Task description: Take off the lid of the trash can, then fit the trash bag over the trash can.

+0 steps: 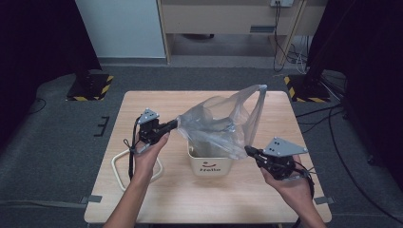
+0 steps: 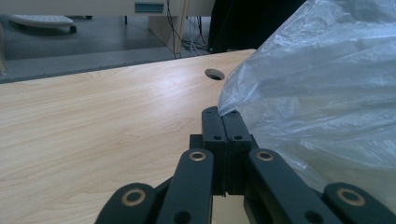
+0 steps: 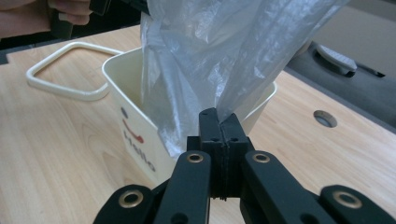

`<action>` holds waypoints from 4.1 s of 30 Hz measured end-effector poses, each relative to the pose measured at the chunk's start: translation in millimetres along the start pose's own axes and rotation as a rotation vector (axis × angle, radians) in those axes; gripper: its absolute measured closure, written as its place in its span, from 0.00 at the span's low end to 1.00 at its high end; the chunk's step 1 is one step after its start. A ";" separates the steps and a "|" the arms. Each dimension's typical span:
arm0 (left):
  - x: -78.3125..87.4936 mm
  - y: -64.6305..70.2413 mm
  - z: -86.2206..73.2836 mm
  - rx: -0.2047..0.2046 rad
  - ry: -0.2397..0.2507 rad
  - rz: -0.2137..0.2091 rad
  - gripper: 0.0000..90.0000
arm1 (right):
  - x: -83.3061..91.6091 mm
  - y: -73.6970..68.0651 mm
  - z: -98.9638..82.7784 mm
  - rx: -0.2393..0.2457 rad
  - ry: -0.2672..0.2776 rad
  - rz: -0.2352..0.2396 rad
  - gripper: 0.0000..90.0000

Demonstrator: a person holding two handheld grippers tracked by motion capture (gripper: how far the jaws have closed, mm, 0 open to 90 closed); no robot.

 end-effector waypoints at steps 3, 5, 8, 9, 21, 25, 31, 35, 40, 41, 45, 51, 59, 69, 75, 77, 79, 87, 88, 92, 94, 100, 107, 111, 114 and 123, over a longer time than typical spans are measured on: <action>-0.1 1.3 -7.0 -0.028 -0.032 0.007 1.00 | -1.7 -6.5 -5.7 -0.001 -0.017 0.021 1.00; -2.1 4.7 -12.8 -0.032 -0.069 -0.009 1.00 | -3.0 -10.4 -11.1 0.005 -0.035 0.033 1.00; -8.0 6.8 -19.3 -0.067 -0.108 -0.007 1.00 | -7.1 -14.9 -19.7 0.011 -0.070 0.045 1.00; -9.7 7.8 -21.4 -0.074 -0.118 -0.007 1.00 | -9.0 -16.1 -22.1 0.011 -0.081 0.051 1.00; -33.3 19.2 -34.2 -0.021 -0.103 -0.039 0.99 | -42.9 -29.1 -44.8 0.004 -0.155 0.105 1.00; -39.2 21.9 -33.6 -0.004 -0.095 -0.042 0.99 | -48.5 -28.7 -45.4 0.012 -0.156 0.096 1.00; -43.1 25.4 -34.0 0.005 -0.091 -0.052 1.00 | -50.0 -21.2 -47.1 0.005 -0.155 0.068 1.00; -43.6 24.7 -33.7 0.002 -0.089 -0.047 0.99 | -49.4 -19.6 -47.7 0.001 -0.154 0.065 1.00; -43.9 24.4 -35.6 0.000 -0.083 -0.055 1.00 | -51.9 -23.3 -48.6 0.010 -0.160 0.077 1.00; -43.7 24.0 -36.1 0.001 -0.082 -0.056 1.00 | -52.7 -24.4 -48.7 0.013 -0.164 0.080 1.00; -43.7 22.0 -38.3 0.018 -0.078 -0.064 1.00 | -58.0 -25.7 -49.1 0.015 -0.173 0.088 1.00; -46.7 20.3 -38.5 0.039 -0.074 -0.071 1.00 | -62.6 -24.9 -50.2 0.013 -0.176 0.092 1.00; -45.9 17.5 -38.4 0.038 -0.075 -0.072 1.00 | -64.2 -23.3 -52.3 0.006 -0.176 0.106 1.00; -44.8 17.4 -39.1 0.029 -0.079 -0.065 0.99 | -67.6 -22.7 -55.7 0.009 -0.171 0.109 1.00; -44.1 16.9 -39.1 0.026 -0.085 -0.062 0.98 | -66.8 -22.8 -56.5 0.006 -0.170 0.113 1.00; -42.8 15.8 -38.4 0.020 -0.089 -0.044 0.94 | -64.2 -23.6 -56.8 0.004 -0.161 0.113 1.00; -40.2 13.5 -37.3 0.016 -0.082 -0.014 0.82 | -59.2 -22.4 -57.7 -0.005 -0.146 0.106 0.94; -23.5 13.3 -33.3 -0.025 -0.037 0.029 0.65 | -36.4 -19.0 -63.7 -0.016 -0.083 0.039 0.70; -21.9 13.6 -32.8 -0.027 -0.028 0.029 0.64 | -33.8 -18.5 -64.5 -0.014 -0.077 0.031 0.67; -13.1 15.4 -32.9 -0.048 -0.012 0.030 0.62 | -25.4 -15.3 -67.2 -0.017 -0.057 -0.003 0.55; -8.1 17.2 -34.4 -0.053 -0.013 0.021 0.63 | -19.8 -12.0 -68.7 -0.023 -0.040 -0.012 0.56; 1.8 23.4 -35.5 -0.078 0.006 0.015 0.65 | -6.7 -6.5 -71.7 -0.032 -0.024 -0.018 0.53; 8.0 38.0 -34.6 -0.103 0.015 -0.012 0.65 | -2.7 -5.4 -74.8 -0.028 -0.015 -0.018 0.47; 10.9 44.6 -31.4 -0.118 0.027 -0.022 0.64 | -3.3 -4.1 -74.5 -0.034 -0.014 -0.019 0.45; 11.0 47.9 -30.7 -0.122 0.027 -0.031 0.63 | -1.3 -4.0 -76.4 -0.032 -0.023 -0.023 0.46; 10.4 58.0 -27.7 -0.143 0.032 -0.057 0.62 | 1.5 2.5 -88.7 -0.053 -0.049 -0.044 0.50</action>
Point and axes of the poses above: each handheld gripper's, and its own axes: x roughly backward along the jaws, z roughly out of its top, y roughly to its right, the point moved 4 cm from there along -x, roughly forward along the jaws, and after that the axes turned 3 degrees about x, right-handed, at the moved point
